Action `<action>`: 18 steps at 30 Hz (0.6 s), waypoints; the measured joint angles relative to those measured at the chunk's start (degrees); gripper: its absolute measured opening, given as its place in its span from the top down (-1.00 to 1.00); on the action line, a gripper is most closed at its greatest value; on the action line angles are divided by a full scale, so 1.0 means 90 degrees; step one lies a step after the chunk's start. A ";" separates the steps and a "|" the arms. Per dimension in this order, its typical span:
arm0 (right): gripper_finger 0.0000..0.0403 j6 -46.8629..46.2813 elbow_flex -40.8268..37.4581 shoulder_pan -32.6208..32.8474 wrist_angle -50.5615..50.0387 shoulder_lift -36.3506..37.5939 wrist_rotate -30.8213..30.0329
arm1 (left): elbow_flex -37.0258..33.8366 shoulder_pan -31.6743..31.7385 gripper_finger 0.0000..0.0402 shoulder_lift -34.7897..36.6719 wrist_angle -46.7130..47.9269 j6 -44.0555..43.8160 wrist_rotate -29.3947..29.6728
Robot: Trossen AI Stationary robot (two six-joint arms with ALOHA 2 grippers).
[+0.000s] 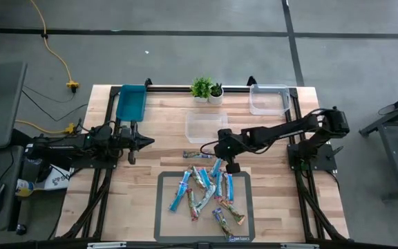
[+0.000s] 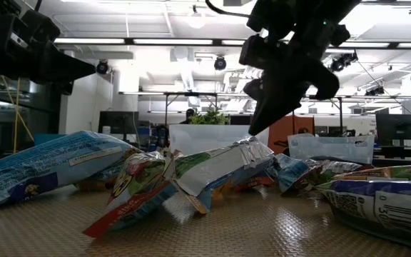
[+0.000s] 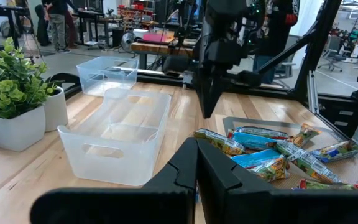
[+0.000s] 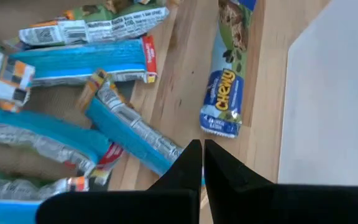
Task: Pick and place Granola Bars by type
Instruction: Put the blue granola bar in the left transparent bin
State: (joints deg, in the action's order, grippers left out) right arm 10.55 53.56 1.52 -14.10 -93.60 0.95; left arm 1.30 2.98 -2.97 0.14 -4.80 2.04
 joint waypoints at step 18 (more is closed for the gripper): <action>0.11 0.0001 0.0000 -0.0002 0.1122 -0.0100 -0.0080 | 0.0002 -0.0002 0.99 -0.0001 0.0000 0.0000 0.0000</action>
State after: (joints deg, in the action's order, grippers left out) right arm 10.56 53.56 1.50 -4.00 -94.50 0.23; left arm 1.31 2.97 -2.98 0.14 -4.80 2.04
